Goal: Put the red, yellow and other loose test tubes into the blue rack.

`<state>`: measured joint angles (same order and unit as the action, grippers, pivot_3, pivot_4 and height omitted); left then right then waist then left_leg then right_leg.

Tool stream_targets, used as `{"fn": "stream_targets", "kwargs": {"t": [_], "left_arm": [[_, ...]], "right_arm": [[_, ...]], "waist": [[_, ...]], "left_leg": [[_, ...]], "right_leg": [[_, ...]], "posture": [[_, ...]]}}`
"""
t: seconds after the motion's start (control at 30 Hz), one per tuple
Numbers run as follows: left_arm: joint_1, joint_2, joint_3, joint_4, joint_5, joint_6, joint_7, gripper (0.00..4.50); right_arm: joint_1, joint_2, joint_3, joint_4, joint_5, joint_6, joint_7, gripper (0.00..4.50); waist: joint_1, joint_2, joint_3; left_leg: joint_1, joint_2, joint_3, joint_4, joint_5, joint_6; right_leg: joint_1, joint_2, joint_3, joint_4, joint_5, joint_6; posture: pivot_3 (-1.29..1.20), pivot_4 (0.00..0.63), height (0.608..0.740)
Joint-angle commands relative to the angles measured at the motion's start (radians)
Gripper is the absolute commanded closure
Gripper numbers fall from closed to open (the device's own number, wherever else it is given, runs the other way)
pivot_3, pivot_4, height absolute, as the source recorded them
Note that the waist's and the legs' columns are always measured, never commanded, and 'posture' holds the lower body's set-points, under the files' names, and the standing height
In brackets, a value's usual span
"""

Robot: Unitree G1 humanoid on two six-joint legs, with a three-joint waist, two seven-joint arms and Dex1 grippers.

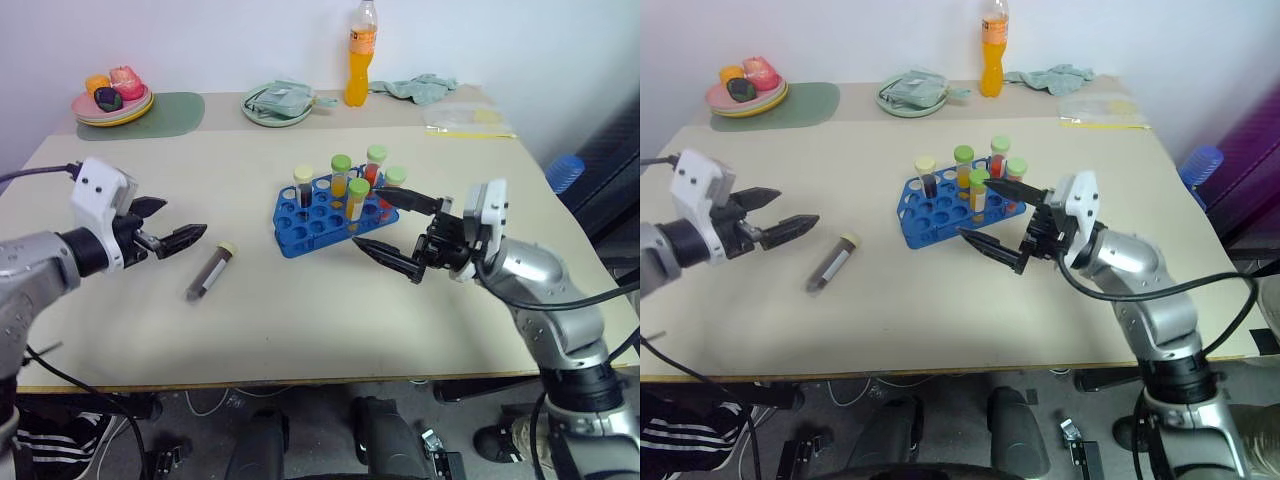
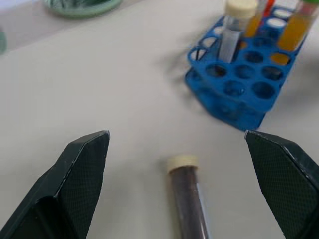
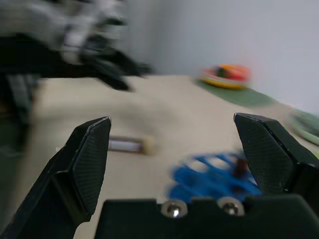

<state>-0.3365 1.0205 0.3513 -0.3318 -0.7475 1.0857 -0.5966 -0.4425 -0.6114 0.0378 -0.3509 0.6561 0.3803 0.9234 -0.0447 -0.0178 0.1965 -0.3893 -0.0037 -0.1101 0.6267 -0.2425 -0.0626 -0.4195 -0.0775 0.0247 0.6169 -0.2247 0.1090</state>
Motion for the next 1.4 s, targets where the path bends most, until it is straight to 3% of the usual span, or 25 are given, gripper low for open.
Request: {"fn": "stream_targets", "kwargs": {"t": [0.03, 0.2, 0.37, 0.53, 0.77, 0.93, 1.07, 1.4], "left_arm": [[-0.080, 0.046, -0.064, 0.053, -0.055, 0.191, -0.023, 0.00], [-0.256, 0.065, -0.230, 0.247, -0.071, 0.411, -0.097, 0.00], [-0.420, 0.096, -0.509, 0.425, 0.046, 0.355, -0.246, 0.00], [-0.698, -0.012, -0.774, 0.784, 0.282, 0.167, -0.411, 0.00], [-0.867, -0.142, -0.994, 1.058, 0.492, 0.048, -0.674, 0.00], [-0.906, -0.198, -1.043, 1.153, 0.572, 0.042, -0.797, 0.00], [-0.876, -0.185, -1.088, 1.107, 0.612, 0.071, -0.884, 0.00], [-0.793, -0.267, -0.995, 1.099, 0.631, 0.141, -0.786, 0.00]], "right_arm": [[-0.030, 0.012, 0.044, 0.013, -0.007, 0.007, 0.062, 0.15], [-0.039, 0.054, 0.066, 0.039, -0.039, -0.027, 0.088, 0.15], [-0.014, 0.061, 0.070, 0.037, -0.066, -0.063, 0.121, 0.15], [0.022, 0.077, 0.088, 0.014, -0.108, -0.096, 0.113, 0.15], [0.019, 0.103, 0.089, 0.012, -0.120, -0.096, 0.090, 0.15], [0.018, 0.115, 0.092, 0.024, -0.134, -0.102, 0.081, 0.15], [0.025, 0.122, 0.088, 0.023, -0.143, -0.102, 0.071, 0.15], [0.022, 0.136, 0.093, 0.005, -0.151, -0.097, 0.049, 0.15]], "waist": [[0.001, 0.000, 0.000], [0.004, -0.001, 0.000], [0.003, -0.002, 0.000], [0.014, -0.002, 0.000], [0.001, -0.003, 0.000], [0.001, -0.003, 0.000], [0.001, -0.003, 0.000], [0.006, 0.000, -0.002]], "left_leg": [[0.000, 0.000, 0.000, 0.000, 0.000, 0.000], [-0.002, 0.000, 0.000, 0.002, 0.000, 0.000], [-0.002, -0.001, 0.000, 0.001, 0.000, 0.000], [-0.003, -0.001, 0.000, 0.002, 0.000, -0.001], [-0.003, -0.001, 0.001, 0.001, 0.000, -0.001], [-0.003, -0.001, 0.001, 0.001, 0.000, -0.001], [-0.004, -0.001, 0.000, 0.002, 0.000, -0.001], [-0.002, -0.001, 0.000, 0.003, 0.000, -0.001]], "right_leg": [[0.000, 0.000, 0.000, 0.000, 0.000, 0.000], [-0.001, 0.000, 0.000, 0.000, 0.000, 0.000], [-0.002, 0.000, 0.000, 0.000, 0.000, 0.000], [-0.002, 0.001, 0.000, 0.001, 0.000, 0.000], [-0.002, 0.000, 0.000, 0.001, 0.002, 0.004], [-0.004, 0.000, 0.000, 0.002, 0.002, 0.004], [-0.003, 0.000, 0.000, 0.003, 0.002, 0.005], [-0.002, 0.000, 0.000, 0.005, 0.002, 0.006]], "posture": [[0.00, 0.150, 0.740], [0.00, 0.150, 0.740], [0.00, 0.150, 0.740], [0.00, 0.150, 0.740], [0.00, 0.150, 0.740], [0.00, 0.150, 0.740], [0.00, 0.150, 0.740], [0.00, 0.150, 0.740]]}}
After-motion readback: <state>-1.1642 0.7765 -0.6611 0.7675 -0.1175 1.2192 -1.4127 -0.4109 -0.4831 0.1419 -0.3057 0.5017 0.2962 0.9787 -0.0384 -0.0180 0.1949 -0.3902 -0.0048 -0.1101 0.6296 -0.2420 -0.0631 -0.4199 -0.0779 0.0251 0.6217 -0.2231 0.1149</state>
